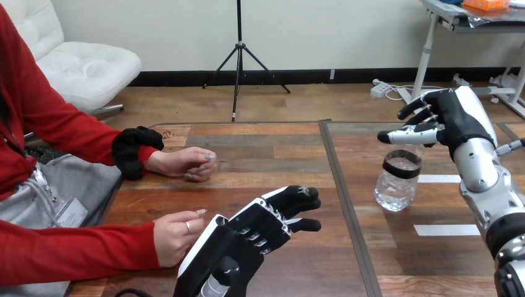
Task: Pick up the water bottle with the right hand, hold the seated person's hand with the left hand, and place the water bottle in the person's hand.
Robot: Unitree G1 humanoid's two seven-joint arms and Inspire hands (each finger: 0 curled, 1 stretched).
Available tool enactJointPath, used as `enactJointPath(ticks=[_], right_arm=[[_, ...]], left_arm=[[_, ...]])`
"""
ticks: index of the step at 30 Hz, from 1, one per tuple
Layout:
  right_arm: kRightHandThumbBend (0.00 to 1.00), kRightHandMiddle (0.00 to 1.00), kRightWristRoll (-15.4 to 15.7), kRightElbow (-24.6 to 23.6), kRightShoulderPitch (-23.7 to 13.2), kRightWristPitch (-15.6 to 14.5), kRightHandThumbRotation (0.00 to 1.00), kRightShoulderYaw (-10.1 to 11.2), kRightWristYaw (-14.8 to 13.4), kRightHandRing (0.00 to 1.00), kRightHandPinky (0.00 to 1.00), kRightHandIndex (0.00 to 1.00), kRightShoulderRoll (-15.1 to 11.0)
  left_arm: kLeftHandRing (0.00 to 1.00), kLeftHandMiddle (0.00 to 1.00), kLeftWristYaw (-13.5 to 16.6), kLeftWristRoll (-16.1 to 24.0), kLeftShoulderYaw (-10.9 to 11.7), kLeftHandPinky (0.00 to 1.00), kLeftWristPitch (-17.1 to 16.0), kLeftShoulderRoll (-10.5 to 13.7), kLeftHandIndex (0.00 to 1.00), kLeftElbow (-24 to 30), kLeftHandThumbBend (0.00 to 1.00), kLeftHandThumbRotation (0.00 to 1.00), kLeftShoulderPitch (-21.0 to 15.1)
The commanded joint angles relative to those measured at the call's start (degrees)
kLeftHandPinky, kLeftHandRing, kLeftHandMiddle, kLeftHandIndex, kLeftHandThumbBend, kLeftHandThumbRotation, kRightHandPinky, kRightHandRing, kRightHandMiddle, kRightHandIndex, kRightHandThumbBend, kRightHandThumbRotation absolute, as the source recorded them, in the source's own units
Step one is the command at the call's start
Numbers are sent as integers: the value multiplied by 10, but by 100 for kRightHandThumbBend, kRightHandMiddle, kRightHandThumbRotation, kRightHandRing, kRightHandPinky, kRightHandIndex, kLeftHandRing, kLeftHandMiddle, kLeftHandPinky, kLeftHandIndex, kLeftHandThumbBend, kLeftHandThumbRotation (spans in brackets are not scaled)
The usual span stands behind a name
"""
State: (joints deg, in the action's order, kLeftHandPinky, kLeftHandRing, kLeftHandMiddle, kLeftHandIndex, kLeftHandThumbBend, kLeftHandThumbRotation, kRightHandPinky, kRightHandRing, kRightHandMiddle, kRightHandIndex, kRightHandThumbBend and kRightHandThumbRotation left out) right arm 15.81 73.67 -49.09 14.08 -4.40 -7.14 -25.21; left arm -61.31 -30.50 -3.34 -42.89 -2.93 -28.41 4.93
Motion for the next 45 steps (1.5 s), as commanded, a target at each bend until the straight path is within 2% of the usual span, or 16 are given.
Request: enactJointPath(ticks=[1, 14, 26, 37, 45], right_arm=[[83, 43, -14, -44, -1, 28, 0, 9, 4, 37, 31, 49, 11], [82, 42, -24, -89, 26, 46, 0, 10, -3, 35, 29, 49, 24], [82, 43, -16, -114, 47, 57, 0, 6, -20, 36, 31, 50, 30], [88, 55, -8, -115, 60, 78, 0, 2, -28, 52, 46, 56, 27], [90, 63, -7, -128, 71, 71, 4, 3, -28, 60, 53, 64, 28]], left_arm=[[87, 86, 1, -2, 4, 77, -8, -22, 81, -2, 100, 82, -35], [88, 87, -6, -6, 7, 78, -10, -19, 81, -9, 100, 82, -43], [88, 86, -14, -11, 9, 78, -7, -20, 81, -15, 100, 82, -50], [88, 86, -14, -13, 10, 78, 0, -19, 80, -11, 100, 81, -50], [88, 86, -15, -14, 12, 78, 1, -15, 80, -10, 100, 81, -49]])
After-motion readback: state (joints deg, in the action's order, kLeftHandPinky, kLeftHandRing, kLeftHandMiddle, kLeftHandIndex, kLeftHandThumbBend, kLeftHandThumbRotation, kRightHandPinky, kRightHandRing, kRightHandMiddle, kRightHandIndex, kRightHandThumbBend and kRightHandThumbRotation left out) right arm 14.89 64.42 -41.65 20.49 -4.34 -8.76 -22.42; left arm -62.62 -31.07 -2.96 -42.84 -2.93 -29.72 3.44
